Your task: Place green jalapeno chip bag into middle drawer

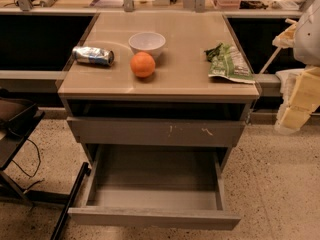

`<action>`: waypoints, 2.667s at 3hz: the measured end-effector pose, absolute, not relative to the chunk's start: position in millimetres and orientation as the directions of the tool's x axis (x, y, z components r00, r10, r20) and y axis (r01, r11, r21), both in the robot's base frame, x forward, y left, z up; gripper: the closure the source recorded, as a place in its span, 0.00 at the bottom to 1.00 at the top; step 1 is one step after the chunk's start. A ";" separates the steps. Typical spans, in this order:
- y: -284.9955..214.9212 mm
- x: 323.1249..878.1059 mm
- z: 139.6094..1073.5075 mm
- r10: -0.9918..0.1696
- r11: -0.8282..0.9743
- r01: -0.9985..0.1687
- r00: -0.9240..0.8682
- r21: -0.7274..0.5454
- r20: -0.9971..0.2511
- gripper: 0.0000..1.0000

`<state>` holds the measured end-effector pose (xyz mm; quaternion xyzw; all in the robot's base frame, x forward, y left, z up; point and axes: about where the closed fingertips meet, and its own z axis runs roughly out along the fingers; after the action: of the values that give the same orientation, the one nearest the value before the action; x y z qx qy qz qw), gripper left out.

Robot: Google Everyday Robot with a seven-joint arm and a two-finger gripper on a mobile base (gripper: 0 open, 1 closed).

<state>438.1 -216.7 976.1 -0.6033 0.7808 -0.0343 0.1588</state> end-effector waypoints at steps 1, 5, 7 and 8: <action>-216.7 438.2 976.1 -0.953 0.270 -0.931 -0.222 -0.245 -0.207 0.00; -233.0 560.8 1000.9 -0.942 0.335 -0.857 -0.301 -0.392 -0.146 0.00; -252.0 622.4 956.2 -0.936 0.351 -0.902 -0.330 -0.250 -0.122 0.00; -258.4 658.1 920.5 -0.922 0.371 -0.913 -0.339 -0.171 -0.188 0.00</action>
Offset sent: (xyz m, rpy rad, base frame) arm 0.0429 -0.0013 0.0004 -0.0163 -0.0239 -0.0041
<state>658.1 -258.4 920.5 -0.5607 0.8180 -0.0175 0.1270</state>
